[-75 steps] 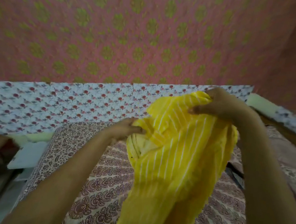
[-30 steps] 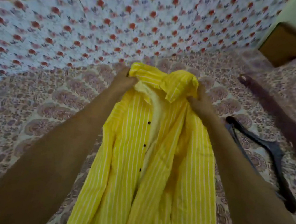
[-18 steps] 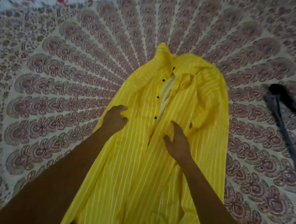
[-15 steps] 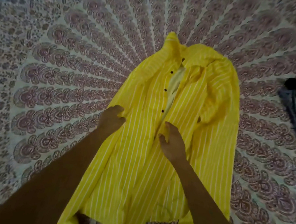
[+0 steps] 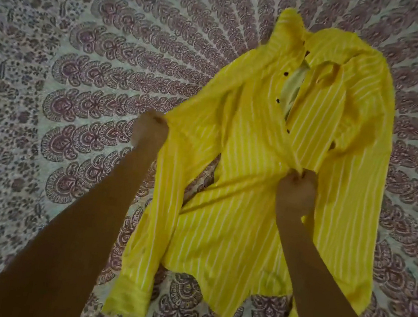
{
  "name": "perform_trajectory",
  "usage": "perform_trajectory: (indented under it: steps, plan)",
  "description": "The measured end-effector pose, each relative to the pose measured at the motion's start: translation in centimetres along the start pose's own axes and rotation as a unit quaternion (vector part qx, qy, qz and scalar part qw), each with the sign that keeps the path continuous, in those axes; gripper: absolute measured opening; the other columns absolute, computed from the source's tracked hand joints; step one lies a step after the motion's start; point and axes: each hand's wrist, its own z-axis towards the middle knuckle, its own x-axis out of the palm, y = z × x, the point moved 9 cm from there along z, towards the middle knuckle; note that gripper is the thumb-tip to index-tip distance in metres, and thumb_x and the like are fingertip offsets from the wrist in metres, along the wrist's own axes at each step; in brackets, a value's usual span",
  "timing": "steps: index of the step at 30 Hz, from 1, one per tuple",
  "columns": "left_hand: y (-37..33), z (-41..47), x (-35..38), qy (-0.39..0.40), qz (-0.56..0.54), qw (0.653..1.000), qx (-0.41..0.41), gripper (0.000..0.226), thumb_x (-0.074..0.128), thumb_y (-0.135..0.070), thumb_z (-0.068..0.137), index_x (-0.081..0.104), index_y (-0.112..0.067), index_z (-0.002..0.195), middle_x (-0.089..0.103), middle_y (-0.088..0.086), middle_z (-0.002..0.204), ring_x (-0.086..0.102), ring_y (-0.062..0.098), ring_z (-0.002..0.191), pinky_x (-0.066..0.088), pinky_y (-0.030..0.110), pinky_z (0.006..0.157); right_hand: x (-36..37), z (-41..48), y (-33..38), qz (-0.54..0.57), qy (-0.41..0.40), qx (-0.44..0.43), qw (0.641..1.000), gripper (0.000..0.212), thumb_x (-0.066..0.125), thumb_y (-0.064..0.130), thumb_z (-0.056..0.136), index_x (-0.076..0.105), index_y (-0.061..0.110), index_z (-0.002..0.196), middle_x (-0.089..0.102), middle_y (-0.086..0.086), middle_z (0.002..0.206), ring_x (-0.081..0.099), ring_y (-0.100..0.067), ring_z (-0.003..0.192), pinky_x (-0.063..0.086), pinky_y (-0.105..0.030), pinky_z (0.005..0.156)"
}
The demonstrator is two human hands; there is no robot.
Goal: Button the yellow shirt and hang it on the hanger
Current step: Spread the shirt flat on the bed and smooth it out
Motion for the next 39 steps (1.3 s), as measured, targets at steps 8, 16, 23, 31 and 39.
perform_trajectory:
  steps: [8, 16, 23, 31, 39]
  plan:
    - [3.9, -2.5, -1.0, 0.044, 0.089, 0.991, 0.087, 0.023, 0.045, -0.017, 0.093, 0.061, -0.005, 0.104, 0.065, 0.017, 0.106, 0.062, 0.036, 0.099, 0.048, 0.039, 0.079, 3.1, -8.7, 0.3, -0.105, 0.014, -0.189, 0.976, 0.068, 0.056, 0.025, 0.072, 0.040, 0.001, 0.134, 0.039, -0.026, 0.138, 0.037, -0.042, 0.129, 0.032, -0.049, 0.103]
    - [13.2, -14.3, 5.5, 0.324, -0.055, 0.944, 0.030, 0.063, 0.049, -0.070, 0.077, 0.050, -0.014, 0.106, 0.058, 0.004, 0.099, 0.057, 0.023, 0.093, 0.043, 0.032, 0.078, 11.2, -21.6, -4.3, -0.262, 0.248, -0.259, 0.896, 0.067, 0.054, 0.028, 0.086, 0.026, 0.012, 0.144, 0.010, -0.017, 0.156, 0.009, -0.032, 0.144, 0.011, -0.047, 0.117]
    - [17.0, -19.1, 4.2, 0.237, 0.200, 0.942, 0.132, 0.051, 0.061, -0.030, 0.080, 0.045, -0.009, 0.123, 0.054, 0.015, 0.121, 0.052, 0.035, 0.112, 0.046, 0.044, 0.083, 10.9, -24.0, -5.1, -0.267, 0.261, -0.294, 0.880, 0.061, 0.057, 0.020, 0.084, 0.035, 0.019, 0.141, 0.016, -0.011, 0.155, 0.010, -0.030, 0.144, 0.012, -0.046, 0.116]
    - [17.7, -14.9, -2.2, 0.338, -0.422, 0.829, -0.146, 0.014, 0.045, 0.006, 0.071, 0.050, -0.007, 0.071, 0.054, 0.002, 0.057, 0.052, 0.016, 0.051, 0.044, 0.018, 0.048, 10.4, -25.5, -1.8, 0.055, 0.262, -0.205, 0.941, 0.035, 0.044, 0.031, 0.088, 0.061, 0.010, 0.110, 0.066, -0.014, 0.109, 0.060, -0.032, 0.097, 0.047, -0.041, 0.084]
    - [25.6, -9.7, -5.6, 0.147, -0.019, 0.986, -0.079, 0.017, 0.052, -0.013, 0.084, 0.065, -0.016, 0.094, 0.065, 0.013, 0.106, 0.060, 0.032, 0.104, 0.048, 0.037, 0.090, 17.5, -32.9, -2.3, 0.099, 0.482, -0.037, 0.870, 0.024, 0.047, 0.022, 0.096, 0.055, 0.010, 0.115, 0.059, -0.011, 0.119, 0.055, -0.027, 0.115, 0.046, -0.038, 0.096]
